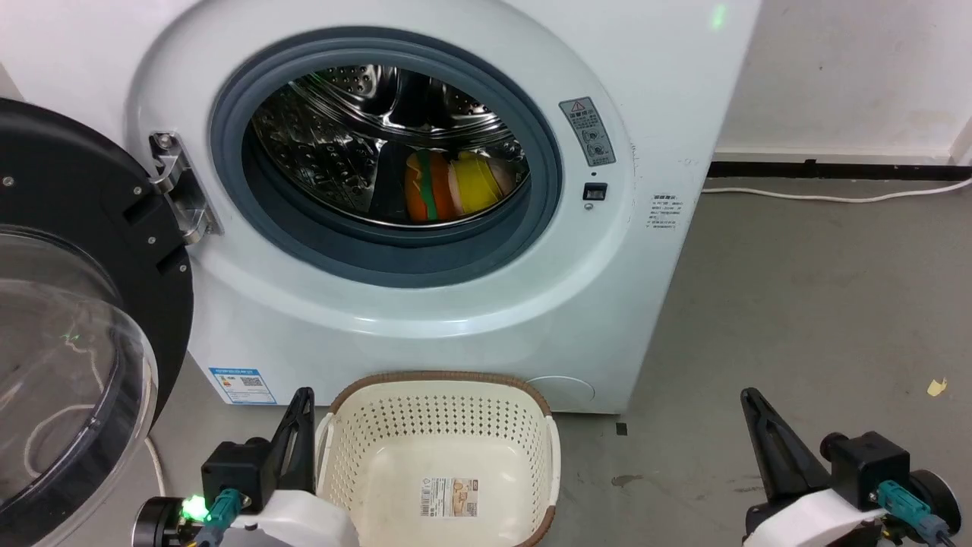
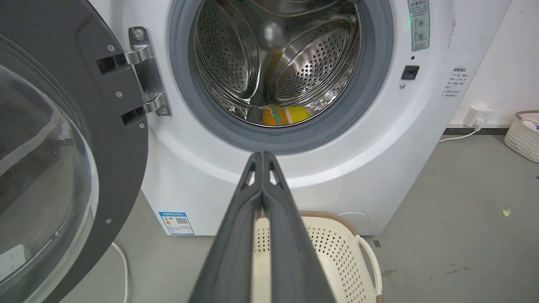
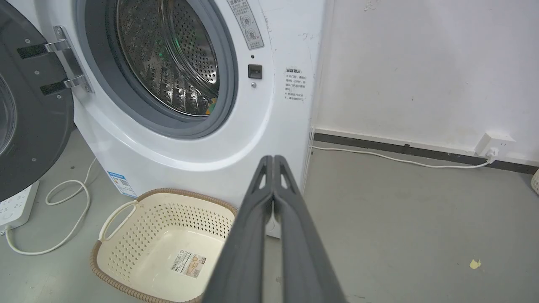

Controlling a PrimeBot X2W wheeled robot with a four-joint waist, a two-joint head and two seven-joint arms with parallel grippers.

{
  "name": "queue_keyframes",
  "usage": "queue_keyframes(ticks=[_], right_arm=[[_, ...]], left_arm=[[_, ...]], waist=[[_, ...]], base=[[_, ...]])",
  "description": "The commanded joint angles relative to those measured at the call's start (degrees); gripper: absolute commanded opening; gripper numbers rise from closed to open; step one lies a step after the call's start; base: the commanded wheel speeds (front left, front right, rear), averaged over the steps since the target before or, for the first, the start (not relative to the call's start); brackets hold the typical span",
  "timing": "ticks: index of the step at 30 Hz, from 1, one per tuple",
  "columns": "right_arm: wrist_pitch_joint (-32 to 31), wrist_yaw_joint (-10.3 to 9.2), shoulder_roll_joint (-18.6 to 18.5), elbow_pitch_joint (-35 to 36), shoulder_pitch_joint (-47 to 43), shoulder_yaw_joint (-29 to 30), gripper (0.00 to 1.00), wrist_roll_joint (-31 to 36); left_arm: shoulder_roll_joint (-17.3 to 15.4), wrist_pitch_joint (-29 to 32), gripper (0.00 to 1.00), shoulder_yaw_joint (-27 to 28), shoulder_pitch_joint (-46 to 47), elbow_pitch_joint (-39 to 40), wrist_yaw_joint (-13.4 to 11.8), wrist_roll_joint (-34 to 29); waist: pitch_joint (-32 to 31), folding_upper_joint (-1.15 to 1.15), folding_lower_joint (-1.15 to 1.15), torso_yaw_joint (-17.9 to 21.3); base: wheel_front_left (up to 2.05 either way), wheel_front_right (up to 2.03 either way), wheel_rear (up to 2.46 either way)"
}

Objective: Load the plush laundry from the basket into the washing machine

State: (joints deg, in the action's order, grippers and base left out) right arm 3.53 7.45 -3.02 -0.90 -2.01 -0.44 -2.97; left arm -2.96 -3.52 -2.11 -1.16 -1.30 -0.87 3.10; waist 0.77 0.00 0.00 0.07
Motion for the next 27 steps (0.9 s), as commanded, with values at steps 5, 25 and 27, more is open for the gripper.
queue_keyframes(ticks=[5, 25, 27], right_arm=[[-0.83, 0.03, 0.11, 0.47, 0.98, 0.17, 0.0, 0.97], [-3.18, 0.03, 0.13, 0.84, 1.88, 0.41, 0.0, 2.71], [-3.41, 0.03, 0.14, 0.88, 1.97, 0.43, 0.0, 2.88]], left_arm=[[0.05, 0.83, 0.0, 0.66, 0.77, 0.54, 0.22, -0.95], [0.08, 3.17, 0.0, 1.93, 1.11, 1.2, 0.79, -2.82], [0.08, 3.4, 0.0, 2.05, 1.14, 1.27, 0.85, -3.01]], waist=[[-0.15, 0.0, 0.0, -0.01], [-0.69, 0.0, 0.0, -0.07], [-0.74, 0.0, 0.0, -0.07]], base=[[0.0, 0.0, 0.0], [0.0, 0.0, 0.0], [0.0, 0.0, 0.0]])
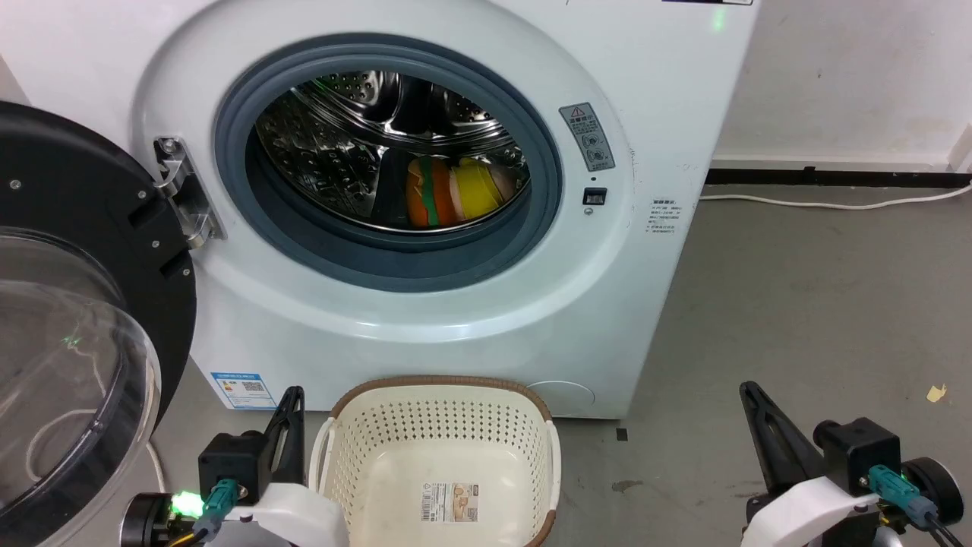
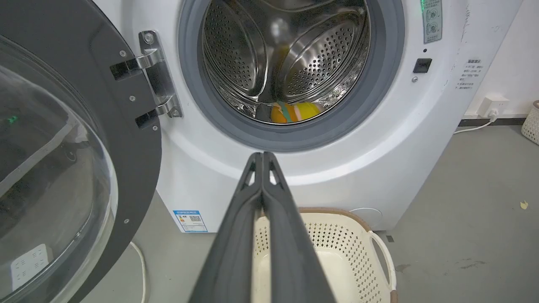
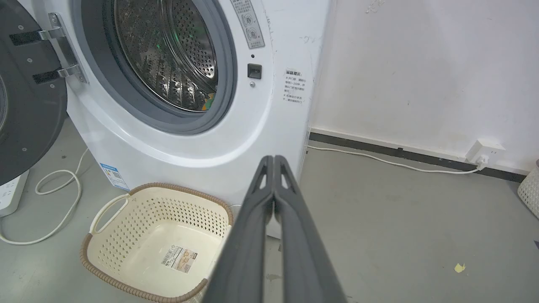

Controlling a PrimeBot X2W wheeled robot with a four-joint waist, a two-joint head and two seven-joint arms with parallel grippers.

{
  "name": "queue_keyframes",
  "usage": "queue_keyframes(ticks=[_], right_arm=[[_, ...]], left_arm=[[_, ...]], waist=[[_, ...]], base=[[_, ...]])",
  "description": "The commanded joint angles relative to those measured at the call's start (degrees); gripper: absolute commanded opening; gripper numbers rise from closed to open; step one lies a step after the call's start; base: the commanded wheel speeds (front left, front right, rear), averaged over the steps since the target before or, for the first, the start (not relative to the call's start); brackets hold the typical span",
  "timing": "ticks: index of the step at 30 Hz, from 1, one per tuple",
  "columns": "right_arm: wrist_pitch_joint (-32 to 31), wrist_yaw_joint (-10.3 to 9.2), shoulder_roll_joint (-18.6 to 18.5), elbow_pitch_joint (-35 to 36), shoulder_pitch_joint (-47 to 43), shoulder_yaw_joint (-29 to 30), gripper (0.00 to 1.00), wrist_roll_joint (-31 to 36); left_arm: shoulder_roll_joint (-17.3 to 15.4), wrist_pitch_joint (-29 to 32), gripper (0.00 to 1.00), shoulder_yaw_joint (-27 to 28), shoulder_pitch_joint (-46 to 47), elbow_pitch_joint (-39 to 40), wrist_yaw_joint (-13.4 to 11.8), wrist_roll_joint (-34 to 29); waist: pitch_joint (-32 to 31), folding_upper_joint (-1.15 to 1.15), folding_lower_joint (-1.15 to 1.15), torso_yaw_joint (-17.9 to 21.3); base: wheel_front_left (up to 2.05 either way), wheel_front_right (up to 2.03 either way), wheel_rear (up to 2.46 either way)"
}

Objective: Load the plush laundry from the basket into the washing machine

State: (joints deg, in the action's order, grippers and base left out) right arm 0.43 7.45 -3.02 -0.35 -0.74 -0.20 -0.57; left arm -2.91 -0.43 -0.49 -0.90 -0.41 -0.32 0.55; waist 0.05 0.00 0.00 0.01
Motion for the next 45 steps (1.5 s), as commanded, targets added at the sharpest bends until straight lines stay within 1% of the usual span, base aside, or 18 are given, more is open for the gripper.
queue_keyframes(ticks=[1, 45], right_arm=[[-0.43, 0.03, 0.14, 0.35, 0.74, 0.2, 0.0, 0.57], [-0.43, 0.03, 0.14, 0.35, 0.74, 0.2, 0.0, 0.57]], left_arm=[[0.03, 0.43, 0.0, 0.49, 0.9, 0.41, 0.32, -0.55], [0.03, 0.43, 0.0, 0.49, 0.9, 0.41, 0.32, -0.55]], waist=[[-0.05, 0.0, 0.0, -0.01], [-0.05, 0.0, 0.0, -0.01]], base=[[0.0, 0.0, 0.0], [0.0, 0.0, 0.0]])
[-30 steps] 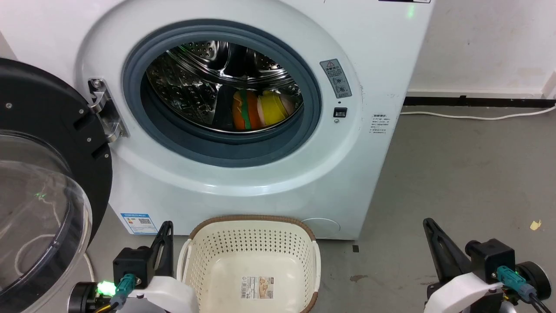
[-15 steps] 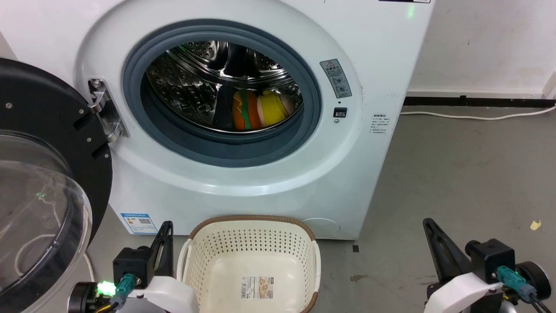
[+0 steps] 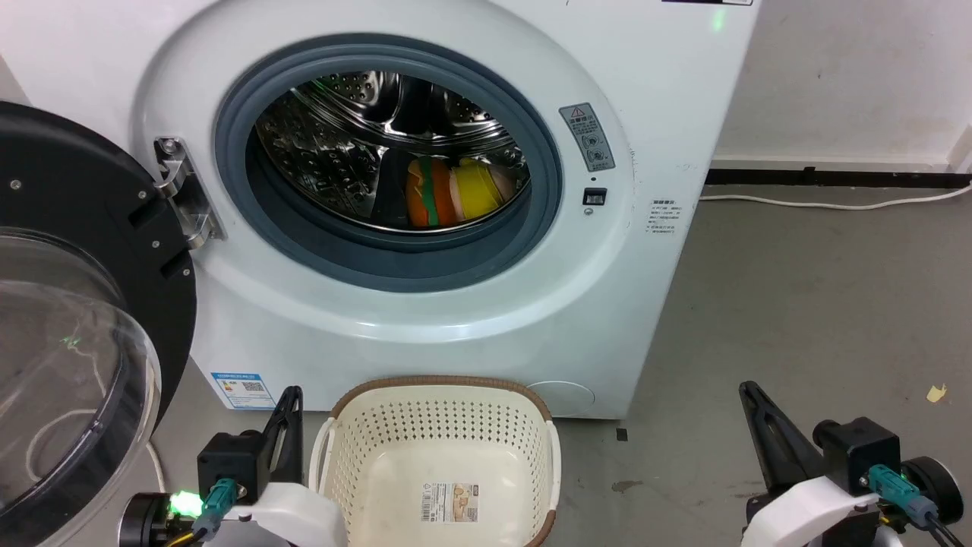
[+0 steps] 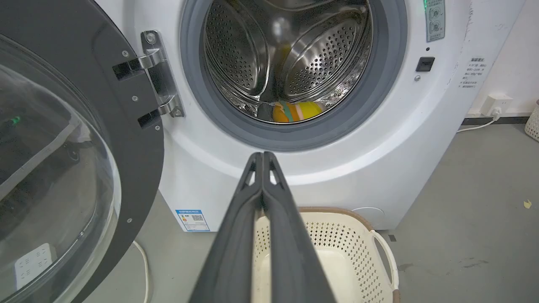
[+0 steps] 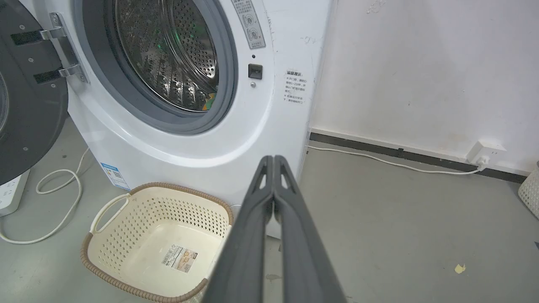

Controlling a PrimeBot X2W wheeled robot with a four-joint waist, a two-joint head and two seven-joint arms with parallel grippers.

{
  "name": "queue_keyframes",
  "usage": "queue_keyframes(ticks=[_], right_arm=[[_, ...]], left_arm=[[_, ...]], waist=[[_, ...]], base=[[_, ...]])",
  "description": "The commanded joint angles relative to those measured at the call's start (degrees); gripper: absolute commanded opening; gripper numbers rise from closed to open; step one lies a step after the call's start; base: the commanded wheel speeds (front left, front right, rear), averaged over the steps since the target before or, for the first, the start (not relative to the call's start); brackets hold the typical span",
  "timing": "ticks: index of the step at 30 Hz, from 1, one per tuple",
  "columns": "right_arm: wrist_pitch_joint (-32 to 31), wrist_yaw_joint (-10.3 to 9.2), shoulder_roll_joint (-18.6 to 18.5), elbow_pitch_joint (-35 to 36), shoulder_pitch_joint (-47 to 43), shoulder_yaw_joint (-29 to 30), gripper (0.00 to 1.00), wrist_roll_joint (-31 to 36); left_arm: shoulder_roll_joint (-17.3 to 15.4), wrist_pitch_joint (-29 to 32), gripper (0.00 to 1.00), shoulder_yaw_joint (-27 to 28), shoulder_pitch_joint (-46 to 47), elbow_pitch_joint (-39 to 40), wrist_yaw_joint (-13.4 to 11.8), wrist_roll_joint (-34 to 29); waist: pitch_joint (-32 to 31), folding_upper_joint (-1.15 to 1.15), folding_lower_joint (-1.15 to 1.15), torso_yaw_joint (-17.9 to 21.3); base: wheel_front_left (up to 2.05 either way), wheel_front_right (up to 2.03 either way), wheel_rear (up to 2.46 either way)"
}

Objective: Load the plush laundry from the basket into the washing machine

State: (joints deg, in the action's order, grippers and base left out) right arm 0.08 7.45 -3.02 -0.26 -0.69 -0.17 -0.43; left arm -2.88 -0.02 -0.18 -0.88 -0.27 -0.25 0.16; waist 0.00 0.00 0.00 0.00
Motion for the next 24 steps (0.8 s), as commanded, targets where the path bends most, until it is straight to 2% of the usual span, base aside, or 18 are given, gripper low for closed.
queue_keyframes(ticks=[1, 24], right_arm=[[-0.08, 0.03, 0.14, 0.26, 0.69, 0.17, 0.0, 0.43], [-0.08, 0.03, 0.14, 0.26, 0.69, 0.17, 0.0, 0.43]], left_arm=[[0.01, 0.02, 0.0, 0.18, 0.88, 0.27, 0.25, -0.16], [0.01, 0.02, 0.0, 0.18, 0.88, 0.27, 0.25, -0.16]], waist=[[0.0, 0.0, 0.0, 0.0], [0.0, 0.0, 0.0, 0.0]], base=[[0.0, 0.0, 0.0], [0.0, 0.0, 0.0]])
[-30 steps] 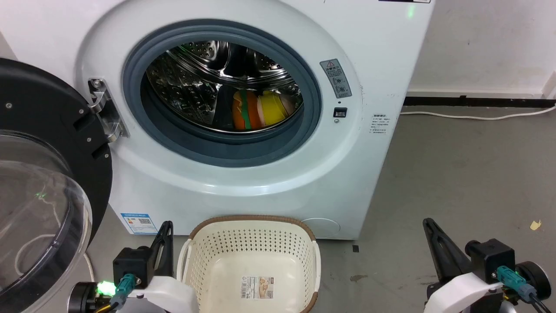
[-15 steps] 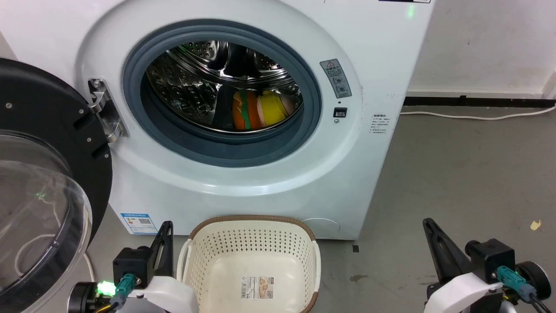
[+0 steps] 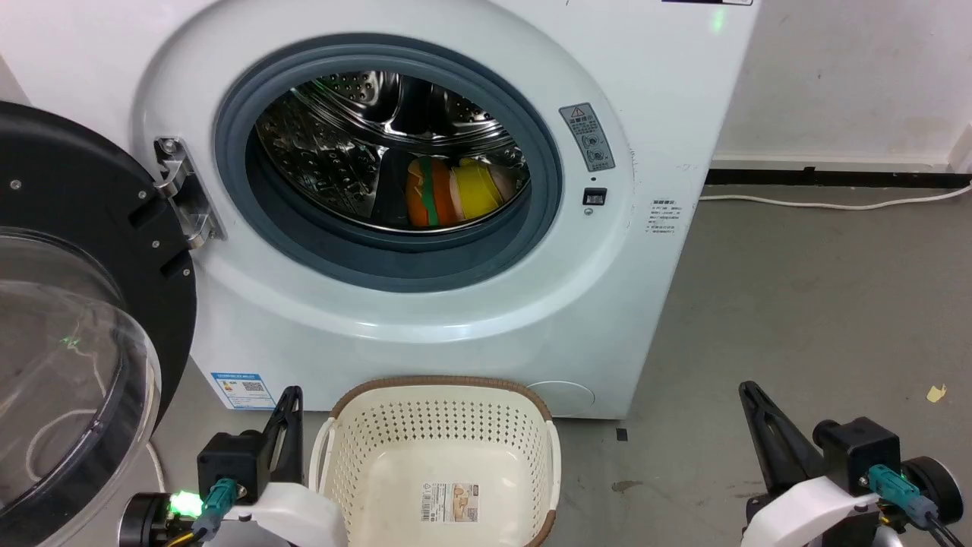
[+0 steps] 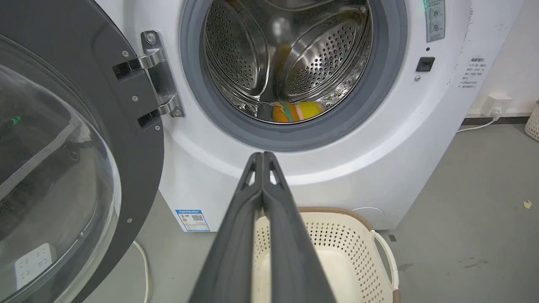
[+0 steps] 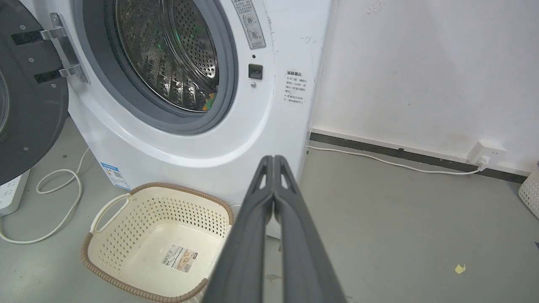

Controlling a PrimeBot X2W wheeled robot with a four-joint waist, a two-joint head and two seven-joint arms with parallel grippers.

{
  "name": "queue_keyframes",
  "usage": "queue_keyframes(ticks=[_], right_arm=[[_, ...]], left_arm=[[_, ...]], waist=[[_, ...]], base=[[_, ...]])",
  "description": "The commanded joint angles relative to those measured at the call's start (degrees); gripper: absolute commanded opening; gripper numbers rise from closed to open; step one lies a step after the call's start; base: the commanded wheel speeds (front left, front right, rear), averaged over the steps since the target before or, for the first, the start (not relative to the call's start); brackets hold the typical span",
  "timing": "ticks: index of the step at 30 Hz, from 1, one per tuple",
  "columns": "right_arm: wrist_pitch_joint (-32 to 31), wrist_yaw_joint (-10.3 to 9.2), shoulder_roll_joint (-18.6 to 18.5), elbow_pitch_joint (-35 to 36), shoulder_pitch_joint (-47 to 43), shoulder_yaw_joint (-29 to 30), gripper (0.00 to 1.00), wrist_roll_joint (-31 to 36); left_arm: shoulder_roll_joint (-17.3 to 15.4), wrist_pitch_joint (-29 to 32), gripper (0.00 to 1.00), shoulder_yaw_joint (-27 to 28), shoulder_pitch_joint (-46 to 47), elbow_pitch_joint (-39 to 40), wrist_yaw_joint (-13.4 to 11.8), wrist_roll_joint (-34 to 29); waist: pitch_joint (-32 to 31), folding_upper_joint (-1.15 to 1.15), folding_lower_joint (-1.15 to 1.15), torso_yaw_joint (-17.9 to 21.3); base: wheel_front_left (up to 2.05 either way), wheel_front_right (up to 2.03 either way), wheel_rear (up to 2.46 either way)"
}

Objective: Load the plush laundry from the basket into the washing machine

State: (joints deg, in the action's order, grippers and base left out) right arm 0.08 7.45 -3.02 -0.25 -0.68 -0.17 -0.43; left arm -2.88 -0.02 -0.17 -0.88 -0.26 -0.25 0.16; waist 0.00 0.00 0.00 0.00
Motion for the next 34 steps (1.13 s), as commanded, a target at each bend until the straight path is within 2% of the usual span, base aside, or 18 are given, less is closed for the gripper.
queue_keyframes(ticks=[1, 34], right_arm=[[-0.08, 0.03, 0.14, 0.25, 0.68, 0.17, 0.0, 0.43], [-0.08, 0.03, 0.14, 0.25, 0.68, 0.17, 0.0, 0.43]], left_arm=[[0.01, 0.02, 0.0, 0.17, 0.88, 0.26, 0.25, -0.16], [0.01, 0.02, 0.0, 0.17, 0.88, 0.26, 0.25, -0.16]], waist=[[0.0, 0.0, 0.0, 0.0], [0.0, 0.0, 0.0, 0.0]], base=[[0.0, 0.0, 0.0], [0.0, 0.0, 0.0]])
